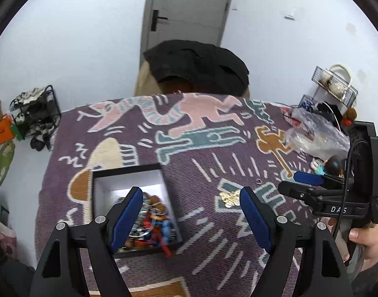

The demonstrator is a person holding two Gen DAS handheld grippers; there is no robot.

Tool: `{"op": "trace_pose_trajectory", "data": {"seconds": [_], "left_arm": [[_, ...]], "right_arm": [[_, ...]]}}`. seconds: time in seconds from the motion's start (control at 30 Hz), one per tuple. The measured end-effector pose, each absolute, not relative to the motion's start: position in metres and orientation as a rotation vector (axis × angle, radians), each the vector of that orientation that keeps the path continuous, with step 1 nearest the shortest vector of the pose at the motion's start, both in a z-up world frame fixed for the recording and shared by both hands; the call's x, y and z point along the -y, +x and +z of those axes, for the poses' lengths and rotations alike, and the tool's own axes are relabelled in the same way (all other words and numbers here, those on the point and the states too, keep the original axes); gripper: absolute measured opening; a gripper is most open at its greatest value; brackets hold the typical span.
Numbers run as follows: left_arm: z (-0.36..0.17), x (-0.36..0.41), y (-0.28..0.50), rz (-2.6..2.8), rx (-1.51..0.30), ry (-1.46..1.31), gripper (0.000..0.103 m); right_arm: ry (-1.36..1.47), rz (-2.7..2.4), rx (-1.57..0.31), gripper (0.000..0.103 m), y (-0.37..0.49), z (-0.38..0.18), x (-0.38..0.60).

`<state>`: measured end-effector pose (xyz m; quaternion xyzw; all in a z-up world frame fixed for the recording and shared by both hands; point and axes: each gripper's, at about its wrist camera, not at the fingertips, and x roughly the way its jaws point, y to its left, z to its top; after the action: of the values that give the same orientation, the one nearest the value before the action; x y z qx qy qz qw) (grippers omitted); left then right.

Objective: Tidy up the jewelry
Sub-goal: 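Reach the left gripper to the gold butterfly brooch and grasp it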

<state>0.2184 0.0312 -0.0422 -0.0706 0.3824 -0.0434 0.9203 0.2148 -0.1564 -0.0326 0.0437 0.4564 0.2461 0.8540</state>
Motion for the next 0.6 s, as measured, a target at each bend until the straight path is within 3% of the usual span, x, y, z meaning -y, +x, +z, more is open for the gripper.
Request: {"op": "trace_pose_trajectory", "data": {"seconds": [0.5, 0.6], "left_arm": [[-0.073, 0.028, 0.248, -0.111, -0.879, -0.111, 0.081], [-0.082, 0.038, 0.254, -0.110, -0.903, -0.109, 0.081]], "right_arm": [[0.194, 0.388, -0.956, 0.080, 0.201, -0.060, 0.222], [0.214, 0.376, -0.961, 0.076, 0.202, -0.064, 0.230]]}}
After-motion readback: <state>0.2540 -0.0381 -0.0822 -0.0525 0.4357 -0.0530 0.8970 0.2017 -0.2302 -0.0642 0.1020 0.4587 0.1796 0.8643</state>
